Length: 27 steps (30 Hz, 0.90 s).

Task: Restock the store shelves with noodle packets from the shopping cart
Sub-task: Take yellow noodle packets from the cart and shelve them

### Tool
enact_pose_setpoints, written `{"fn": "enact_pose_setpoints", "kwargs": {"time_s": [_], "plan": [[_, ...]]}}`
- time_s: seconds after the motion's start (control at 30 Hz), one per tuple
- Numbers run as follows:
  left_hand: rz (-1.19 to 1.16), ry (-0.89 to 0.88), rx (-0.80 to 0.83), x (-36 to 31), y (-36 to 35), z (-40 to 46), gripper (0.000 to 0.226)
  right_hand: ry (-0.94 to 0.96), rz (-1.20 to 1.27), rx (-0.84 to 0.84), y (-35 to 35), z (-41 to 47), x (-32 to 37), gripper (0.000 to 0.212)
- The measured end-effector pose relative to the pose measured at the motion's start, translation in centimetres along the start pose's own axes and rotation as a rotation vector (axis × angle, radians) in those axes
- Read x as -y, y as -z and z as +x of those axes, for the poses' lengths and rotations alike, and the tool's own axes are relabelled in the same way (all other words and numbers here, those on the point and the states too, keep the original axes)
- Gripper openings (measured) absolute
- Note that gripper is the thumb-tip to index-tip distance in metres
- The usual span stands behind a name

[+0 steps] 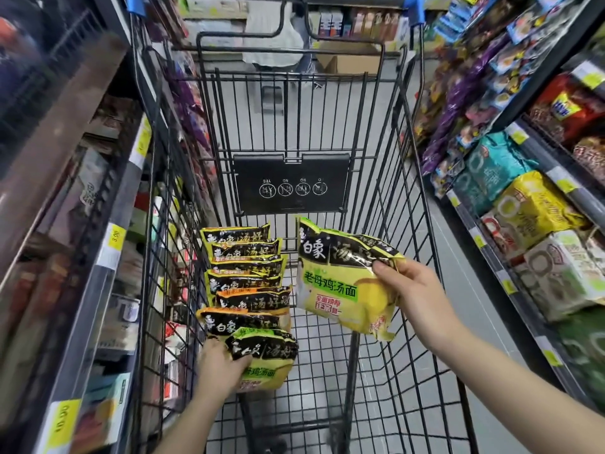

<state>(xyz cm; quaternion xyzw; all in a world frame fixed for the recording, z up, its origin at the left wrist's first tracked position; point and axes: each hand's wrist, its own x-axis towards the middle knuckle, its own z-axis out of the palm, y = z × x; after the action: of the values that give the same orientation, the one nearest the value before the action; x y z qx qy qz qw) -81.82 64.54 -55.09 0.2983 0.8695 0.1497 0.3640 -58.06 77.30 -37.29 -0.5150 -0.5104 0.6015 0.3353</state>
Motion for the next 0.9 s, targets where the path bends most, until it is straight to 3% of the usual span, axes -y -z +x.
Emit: {"fn": "enact_pose_setpoints", "kwargs": {"time_s": [0.2,0.37,0.47,0.53,0.6,0.7,0.87,0.9], "plan": [[-0.013,-0.173,0.05,-0.1,0.5,-1.6,0.066,-0.001,0.003,-0.039,0.7,-0.6,0.6,0.017],[-0.039,-0.127,0.006,-2.2,1.8,-3.3,0.069,-0.018,0.012,-0.056,1.5,-1.2,1.1,0.02],[-0.221,-0.077,0.03,-3.7,3.7,-4.0,0.079,-0.02,0.042,-0.055,2.0,-1.6,1.6,0.021],[-0.266,-0.061,0.042,-4.7,5.5,-4.5,0.069,-0.031,0.076,-0.061,2.6,-1.8,2.2,0.018],[-0.309,-0.054,0.045,-5.8,7.3,-5.2,0.074,-0.045,0.111,-0.063,3.3,-2.1,3.0,0.014],[-0.375,-0.091,0.05,-7.4,10.6,-6.9,0.044,-0.074,0.155,-0.048,4.5,-2.4,4.6,0.011],[-0.578,-0.145,0.098,-10.2,17.9,-9.2,0.089,-0.016,0.201,-0.042,5.9,-3.9,9.8,0.015],[-0.603,-0.161,0.1,-11.2,19.5,-10.4,0.08,-0.01,0.202,-0.034,6.2,-4.3,11.1,0.016]]}}
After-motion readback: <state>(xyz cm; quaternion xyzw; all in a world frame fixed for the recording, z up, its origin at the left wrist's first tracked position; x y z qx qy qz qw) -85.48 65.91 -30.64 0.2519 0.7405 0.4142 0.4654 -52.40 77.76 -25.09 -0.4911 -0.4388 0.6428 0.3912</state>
